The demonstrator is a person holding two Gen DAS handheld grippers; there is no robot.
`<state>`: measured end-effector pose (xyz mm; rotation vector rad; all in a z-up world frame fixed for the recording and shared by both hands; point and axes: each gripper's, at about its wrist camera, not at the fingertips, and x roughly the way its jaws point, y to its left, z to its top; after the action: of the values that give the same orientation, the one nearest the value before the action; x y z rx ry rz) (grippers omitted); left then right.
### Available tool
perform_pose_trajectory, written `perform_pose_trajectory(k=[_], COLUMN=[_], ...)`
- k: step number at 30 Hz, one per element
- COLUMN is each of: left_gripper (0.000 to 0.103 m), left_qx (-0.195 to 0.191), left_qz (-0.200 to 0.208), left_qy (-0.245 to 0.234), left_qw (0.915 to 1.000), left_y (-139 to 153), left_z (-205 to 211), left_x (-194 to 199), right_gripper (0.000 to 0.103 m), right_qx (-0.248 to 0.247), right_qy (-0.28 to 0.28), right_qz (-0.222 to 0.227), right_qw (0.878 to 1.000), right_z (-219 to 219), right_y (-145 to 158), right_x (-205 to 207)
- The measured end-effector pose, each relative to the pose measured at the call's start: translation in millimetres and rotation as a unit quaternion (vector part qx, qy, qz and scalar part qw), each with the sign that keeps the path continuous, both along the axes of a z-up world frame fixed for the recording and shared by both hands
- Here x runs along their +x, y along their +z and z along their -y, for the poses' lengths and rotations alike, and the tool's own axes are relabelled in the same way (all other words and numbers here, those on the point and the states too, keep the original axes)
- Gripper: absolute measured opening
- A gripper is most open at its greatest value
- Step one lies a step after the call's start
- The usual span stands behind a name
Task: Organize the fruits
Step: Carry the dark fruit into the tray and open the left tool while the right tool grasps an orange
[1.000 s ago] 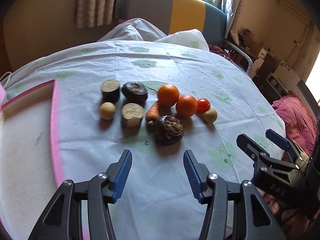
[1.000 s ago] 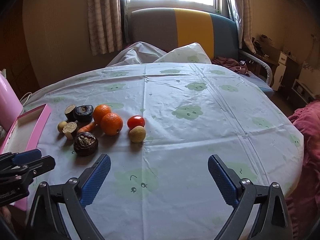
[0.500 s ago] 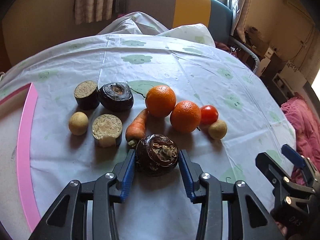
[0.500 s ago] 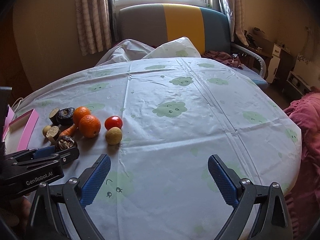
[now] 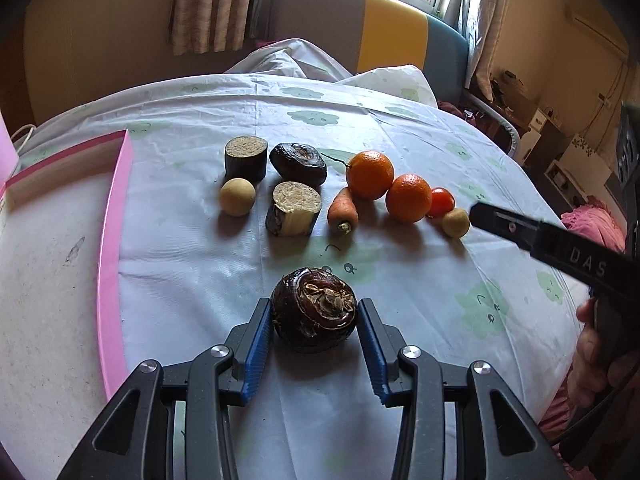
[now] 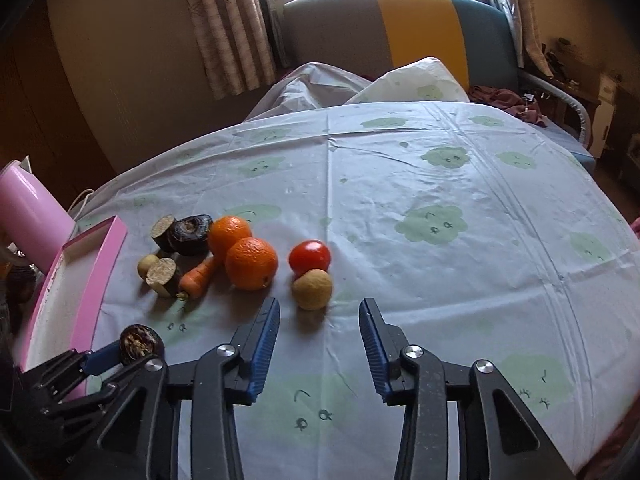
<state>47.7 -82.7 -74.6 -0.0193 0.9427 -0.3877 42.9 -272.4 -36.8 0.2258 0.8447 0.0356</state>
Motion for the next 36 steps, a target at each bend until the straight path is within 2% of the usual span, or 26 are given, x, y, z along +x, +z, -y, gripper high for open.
perform_pose_trajectory(k=[6,8,12,13,14,16,22,27,32,36], left_gripper=[0.043,0.043,0.043,0.043,0.043,0.043,0.043,0.043,0.043,0.043], left_qx=[-0.013,-0.013,-0.015,-0.015,-0.015,-0.013,-0.021,-0.029,0.008,0.035], left_qz=[0.000,0.001,0.003,0.002,0.001,0.000,0.020,0.018,0.019,0.005], left_qy=[0.002,0.001,-0.001,-0.002,-0.002,-0.003,0.019,0.079,0.158,0.214], left_qw=[0.9999,0.9999,0.9999,0.9999,0.9999,0.9999,0.9994,0.9963,0.9872,0.9761], left_y=[-1.1,-1.3,-1.5,-1.1,-0.7,2.1,28.1,51.1,59.0,50.2], left_z=[-3.4,-3.4,-4.0,-3.9,-4.0,-4.3,-22.0,-64.3,-122.4,-166.2], left_x=[-0.5,-1.1,-1.5,-1.3,-1.0,-0.9,-0.7,11.5,35.8,57.1], right_gripper=[0.043,0.049,0.051,0.050,0.039,0.039,0.038,0.038,0.038,0.038], right_qx=[-0.018,-0.025,-0.063,-0.074,-0.089,-0.101,-0.062,-0.056,-0.059,-0.067], right_qy=[0.077,0.094,0.120,0.127,0.131,0.132,0.143,0.138,0.131,0.129], right_qz=[0.005,-0.002,-0.024,-0.032,-0.038,-0.033,-0.031,-0.026,-0.025,-0.025], right_qw=[0.997,0.995,0.990,0.989,0.987,0.986,0.987,0.989,0.989,0.989], right_z=[-27.9,-35.7,-50.2,-52.2,-54.6,-56.1,-59.6,-63.0,-65.8,-68.2], right_y=[6.9,3.9,-7.5,-11.3,-15.7,-15.5,-9.6,-14.3,-14.4,-14.4], right_x=[26.6,37.5,55.7,58.0,59.3,57.3,36.6,23.7,24.3,24.4])
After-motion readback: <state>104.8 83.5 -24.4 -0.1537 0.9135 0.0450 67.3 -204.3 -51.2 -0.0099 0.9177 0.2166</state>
